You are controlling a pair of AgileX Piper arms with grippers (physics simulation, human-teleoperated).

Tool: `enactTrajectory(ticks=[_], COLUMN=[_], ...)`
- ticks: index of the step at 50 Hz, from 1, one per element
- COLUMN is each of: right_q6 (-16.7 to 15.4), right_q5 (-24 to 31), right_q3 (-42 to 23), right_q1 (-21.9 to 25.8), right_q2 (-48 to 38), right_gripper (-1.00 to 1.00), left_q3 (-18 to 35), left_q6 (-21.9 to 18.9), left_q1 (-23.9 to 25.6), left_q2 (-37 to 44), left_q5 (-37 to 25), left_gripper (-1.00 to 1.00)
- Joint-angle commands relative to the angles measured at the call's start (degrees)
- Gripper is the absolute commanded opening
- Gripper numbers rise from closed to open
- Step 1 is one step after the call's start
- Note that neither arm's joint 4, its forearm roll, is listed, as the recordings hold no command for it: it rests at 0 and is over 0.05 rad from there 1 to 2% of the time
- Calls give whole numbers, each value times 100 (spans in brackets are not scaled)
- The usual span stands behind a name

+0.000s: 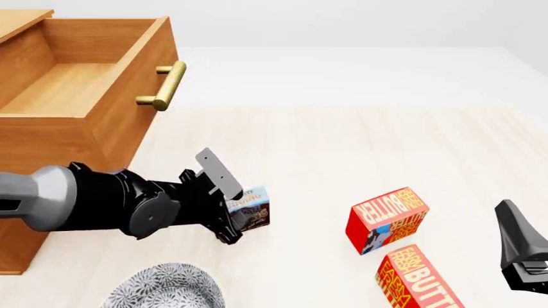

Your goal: Put the chocolate pudding in the top drawer of the cabinet and close it.

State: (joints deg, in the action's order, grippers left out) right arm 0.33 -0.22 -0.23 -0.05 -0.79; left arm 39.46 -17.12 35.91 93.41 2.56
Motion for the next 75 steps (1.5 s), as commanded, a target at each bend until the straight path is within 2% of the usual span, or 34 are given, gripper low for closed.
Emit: enactTrajectory(ticks=[1,2,5,11,16,25,36,43,60,75], right_q6=[-1,-1,-1,0,0,-5,-1,0,0,0], right_q5=[0,0,0,0,0,1,0,-1,0,0], right_q3=[0,0,0,0,0,0,0,0,0,0], right_q1=[0,0,0,0,1,0,0,1,0,1], right_q2=[-1,2,1,0,0,4,2,-2,0,0], right_gripper=[100,100,100,100,100,100,100,100,100,100], left_q3=[-67,-68,-128,-302,-195,-319,-416,-383,-352,-326], left_q6=[19,35,104,-5,259,361,263,479,601,794], left_q1=[-46,-53,-84,-259,-56,-24,-74,42,159,518], left_q2=[33,36,-6,-163,-196,-308,-807,-913,-1497,-1821], left_q5=[27,20,19,61,-90,-19,-144,-202,-544,-705], left_gripper=[100,-100,-100,-100,-100,-100,-100,-100,-100,-100])
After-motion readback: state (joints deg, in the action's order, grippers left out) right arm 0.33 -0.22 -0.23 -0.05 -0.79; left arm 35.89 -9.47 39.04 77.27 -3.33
